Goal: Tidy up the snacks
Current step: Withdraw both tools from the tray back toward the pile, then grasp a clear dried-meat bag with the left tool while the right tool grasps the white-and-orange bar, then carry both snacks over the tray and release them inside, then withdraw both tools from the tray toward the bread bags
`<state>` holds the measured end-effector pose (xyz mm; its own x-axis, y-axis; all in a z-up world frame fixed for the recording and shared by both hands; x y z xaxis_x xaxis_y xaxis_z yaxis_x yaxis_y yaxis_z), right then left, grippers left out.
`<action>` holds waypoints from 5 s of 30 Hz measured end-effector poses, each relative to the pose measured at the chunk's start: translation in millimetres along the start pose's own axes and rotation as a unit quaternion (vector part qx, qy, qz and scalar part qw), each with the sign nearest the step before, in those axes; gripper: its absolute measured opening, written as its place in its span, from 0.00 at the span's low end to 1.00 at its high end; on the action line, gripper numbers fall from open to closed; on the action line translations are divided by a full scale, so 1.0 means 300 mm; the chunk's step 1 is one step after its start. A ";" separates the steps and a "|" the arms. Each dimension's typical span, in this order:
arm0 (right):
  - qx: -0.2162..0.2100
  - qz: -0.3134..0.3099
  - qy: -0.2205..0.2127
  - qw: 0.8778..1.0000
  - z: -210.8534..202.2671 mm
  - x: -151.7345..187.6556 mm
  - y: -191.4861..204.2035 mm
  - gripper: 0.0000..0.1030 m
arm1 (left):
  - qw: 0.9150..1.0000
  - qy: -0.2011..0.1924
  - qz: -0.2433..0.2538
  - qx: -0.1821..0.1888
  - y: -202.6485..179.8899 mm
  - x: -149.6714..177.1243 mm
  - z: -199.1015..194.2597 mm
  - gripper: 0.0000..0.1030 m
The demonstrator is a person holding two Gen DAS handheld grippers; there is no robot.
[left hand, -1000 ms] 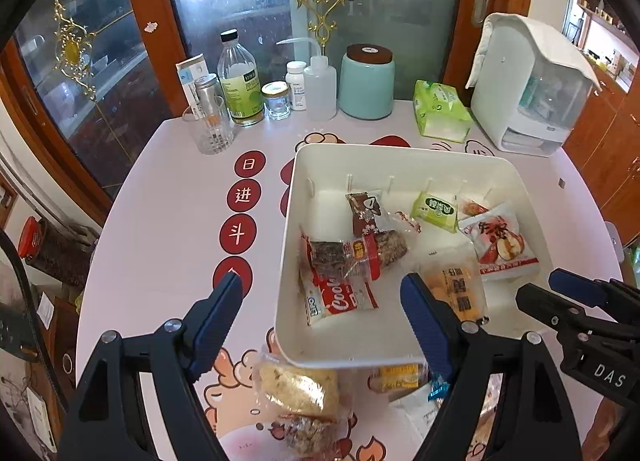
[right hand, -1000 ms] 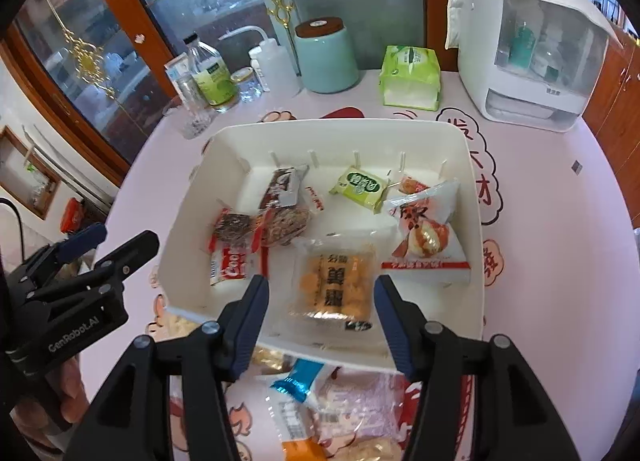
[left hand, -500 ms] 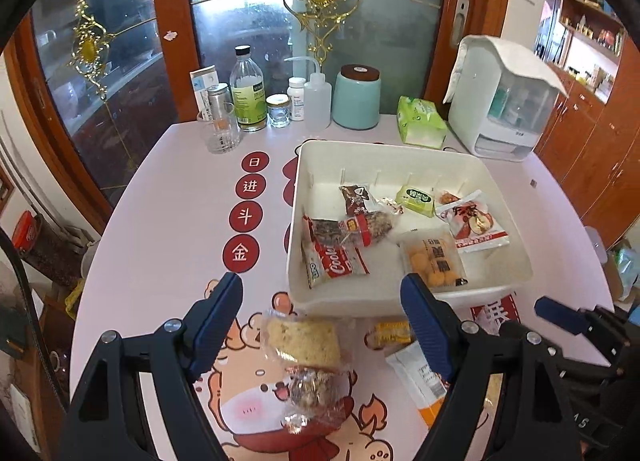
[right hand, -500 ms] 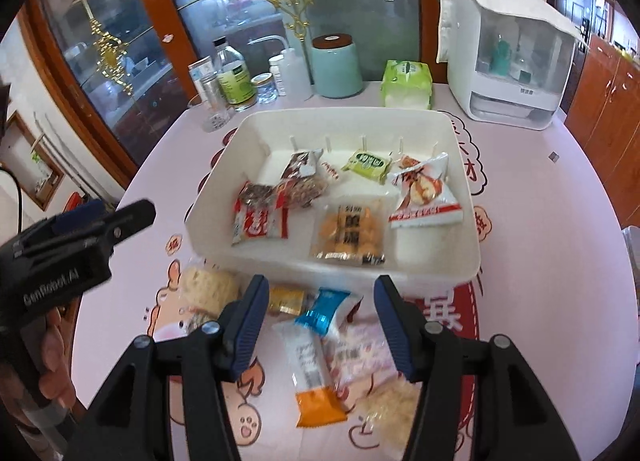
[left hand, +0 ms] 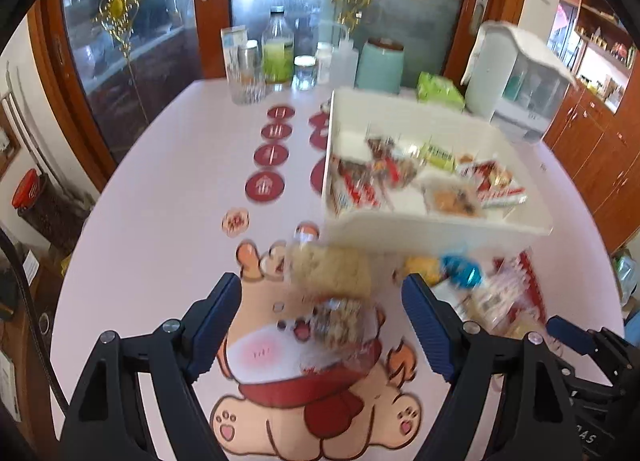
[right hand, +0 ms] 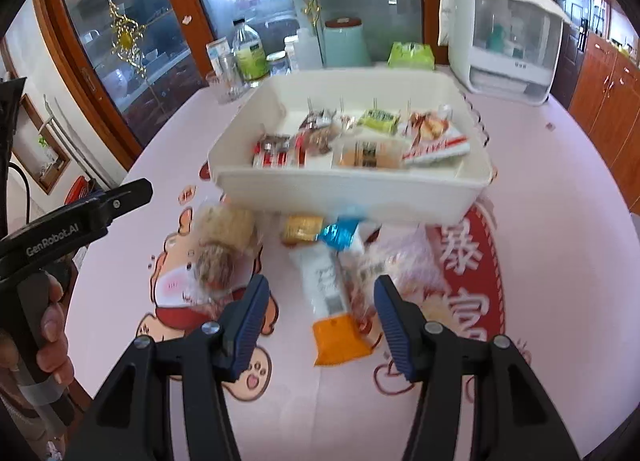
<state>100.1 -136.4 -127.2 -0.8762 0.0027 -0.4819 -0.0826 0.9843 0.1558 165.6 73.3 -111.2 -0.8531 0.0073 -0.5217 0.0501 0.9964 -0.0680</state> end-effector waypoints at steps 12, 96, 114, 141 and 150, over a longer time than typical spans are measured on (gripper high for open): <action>0.003 0.000 0.046 0.999 0.184 0.103 -0.005 0.54 | 0.997 0.074 0.005 -0.004 0.004 0.154 0.215 0.79; 0.097 -0.015 -0.155 0.983 -0.173 -0.647 -0.054 0.35 | 0.993 -0.087 0.082 0.015 -0.344 -0.542 -0.035 0.36; 0.081 0.000 -0.019 0.997 0.197 -0.680 -0.195 0.40 | 0.993 -0.009 0.093 -0.068 -0.362 -0.540 0.303 0.83; 0.060 0.021 0.003 0.998 0.205 -0.606 -0.166 0.42 | 0.994 -0.008 0.081 -0.075 -0.246 -0.485 0.239 0.85; 0.063 0.026 -0.002 0.998 0.140 -0.525 -0.135 0.42 | 0.993 -0.016 0.094 -0.066 -0.218 -0.429 0.139 0.85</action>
<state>261.5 -169.4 -93.9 -0.8756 0.0547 -0.4799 0.0231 0.9972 0.0715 293.8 3.8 -75.2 -0.8178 0.1938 -0.5420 0.1368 0.9801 0.1441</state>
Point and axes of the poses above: each gripper's, at about its wrist camera, not at the fingertips, and z roughly the way its jaws point, y to its left, x to its underside, the point moved 4 cm from there along z, roughly the way its jaws point, and after that the axes turned 4 degrees about y, right-handed, at the moved point
